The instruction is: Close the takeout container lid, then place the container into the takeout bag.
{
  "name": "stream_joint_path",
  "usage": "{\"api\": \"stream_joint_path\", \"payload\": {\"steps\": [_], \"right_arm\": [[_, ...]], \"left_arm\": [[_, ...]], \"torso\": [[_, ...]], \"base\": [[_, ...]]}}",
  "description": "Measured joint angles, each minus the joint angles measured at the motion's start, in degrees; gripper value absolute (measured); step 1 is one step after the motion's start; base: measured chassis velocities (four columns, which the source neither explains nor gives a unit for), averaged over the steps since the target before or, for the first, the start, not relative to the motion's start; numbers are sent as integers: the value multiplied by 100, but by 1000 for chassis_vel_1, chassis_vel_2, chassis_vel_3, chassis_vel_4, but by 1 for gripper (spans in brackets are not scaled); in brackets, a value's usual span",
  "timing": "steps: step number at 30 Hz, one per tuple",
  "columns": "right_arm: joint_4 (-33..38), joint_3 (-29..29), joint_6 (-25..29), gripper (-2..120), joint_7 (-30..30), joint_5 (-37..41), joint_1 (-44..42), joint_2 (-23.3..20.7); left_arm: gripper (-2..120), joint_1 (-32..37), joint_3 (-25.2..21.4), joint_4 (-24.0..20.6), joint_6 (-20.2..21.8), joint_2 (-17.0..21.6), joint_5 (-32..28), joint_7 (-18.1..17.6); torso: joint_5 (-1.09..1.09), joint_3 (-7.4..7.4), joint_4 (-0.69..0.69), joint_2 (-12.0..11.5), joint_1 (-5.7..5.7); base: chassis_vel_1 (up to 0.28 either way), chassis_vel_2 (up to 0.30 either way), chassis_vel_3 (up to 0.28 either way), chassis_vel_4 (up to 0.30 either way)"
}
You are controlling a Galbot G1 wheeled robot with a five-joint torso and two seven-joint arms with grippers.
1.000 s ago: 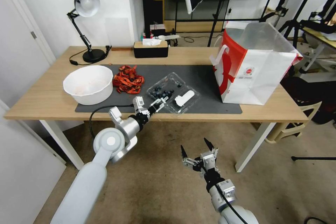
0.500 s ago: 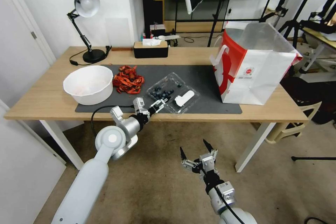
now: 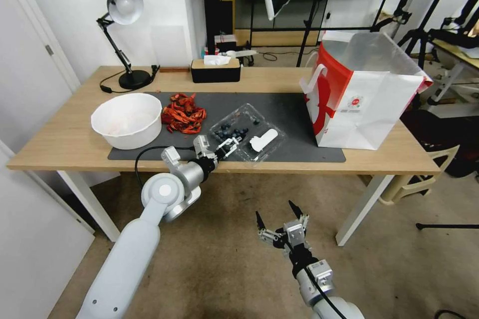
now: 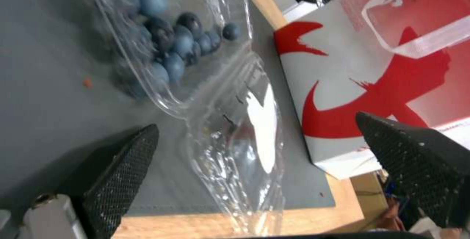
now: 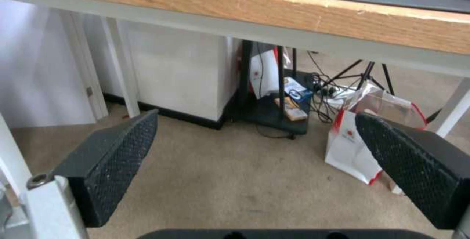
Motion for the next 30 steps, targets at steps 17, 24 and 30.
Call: {"api": "stream_joint_path", "payload": {"steps": [17,24,30], "right_arm": [[-83,-5,57,100,33,-100,-52,27],[-129,-11,127,100,33,-158,-110,56],[-136,-14,141,100,33,-167,-120,62]], "left_arm": [[100,-241,150,140,-128,-110,-191,5],[100,-295,181,144,-310,-148,-189,76],[100,-304,186,127,-357,-158,-183,89]], "torso": [[0,0,0,0,0],[0,0,0,0,0],[1,0,0,0,0]], "base": [[0,0,0,0],[0,0,0,0],[0,0,0,0]]}}
